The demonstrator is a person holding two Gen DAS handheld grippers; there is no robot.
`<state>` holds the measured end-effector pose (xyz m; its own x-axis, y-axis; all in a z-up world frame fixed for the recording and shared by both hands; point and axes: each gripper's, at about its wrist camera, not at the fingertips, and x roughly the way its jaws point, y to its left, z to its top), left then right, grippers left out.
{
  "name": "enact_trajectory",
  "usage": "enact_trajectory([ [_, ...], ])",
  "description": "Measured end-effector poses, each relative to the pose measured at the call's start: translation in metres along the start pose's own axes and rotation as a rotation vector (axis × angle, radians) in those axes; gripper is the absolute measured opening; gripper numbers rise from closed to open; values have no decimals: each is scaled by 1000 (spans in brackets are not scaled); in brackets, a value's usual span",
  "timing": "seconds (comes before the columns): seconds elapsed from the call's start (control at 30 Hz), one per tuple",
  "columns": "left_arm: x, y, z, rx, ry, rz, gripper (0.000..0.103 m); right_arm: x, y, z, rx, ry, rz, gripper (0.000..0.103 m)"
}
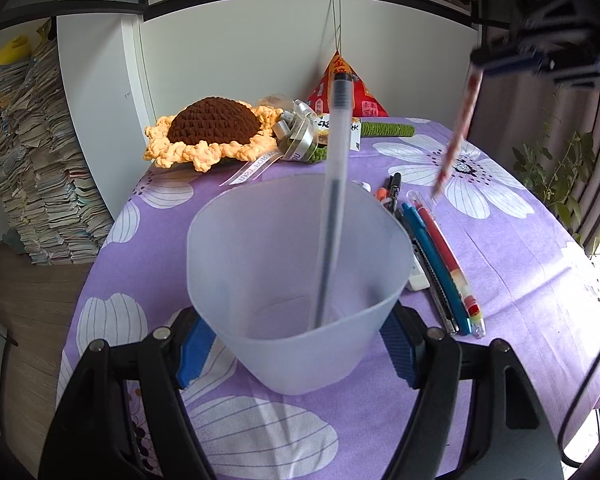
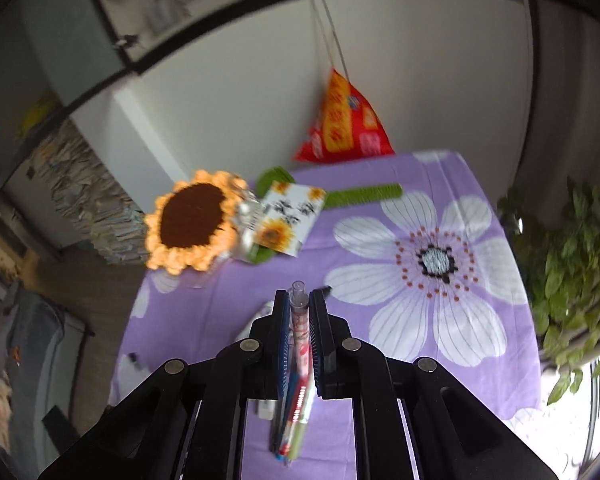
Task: Organize stationery
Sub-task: 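Lower the patterned pen into the cup and open the right tool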
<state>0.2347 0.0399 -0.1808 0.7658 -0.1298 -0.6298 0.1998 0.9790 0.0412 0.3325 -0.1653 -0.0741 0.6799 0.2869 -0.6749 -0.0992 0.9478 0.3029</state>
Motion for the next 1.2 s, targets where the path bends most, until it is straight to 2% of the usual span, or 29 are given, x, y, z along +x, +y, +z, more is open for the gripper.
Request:
enact_trajectory([
  [0.27, 0, 0, 0, 0, 0, 0, 72, -65, 54, -7, -129, -129, 177, 11],
  [0.47, 0, 0, 0, 1, 0, 0, 72, -75, 86, -18, -223, -135, 265, 11],
  [0.67, 0, 0, 0, 1, 0, 0, 72, -50, 104, -35, -297, -66, 277, 11],
  [1.1, 0, 2, 0, -6, -3, -16, 72, 4, 98, -60, -311, 114, 242, 11],
  [1.2, 1, 1, 1, 37, -5, -30, 72, 10, 95, -65, -313, 150, 248, 11],
])
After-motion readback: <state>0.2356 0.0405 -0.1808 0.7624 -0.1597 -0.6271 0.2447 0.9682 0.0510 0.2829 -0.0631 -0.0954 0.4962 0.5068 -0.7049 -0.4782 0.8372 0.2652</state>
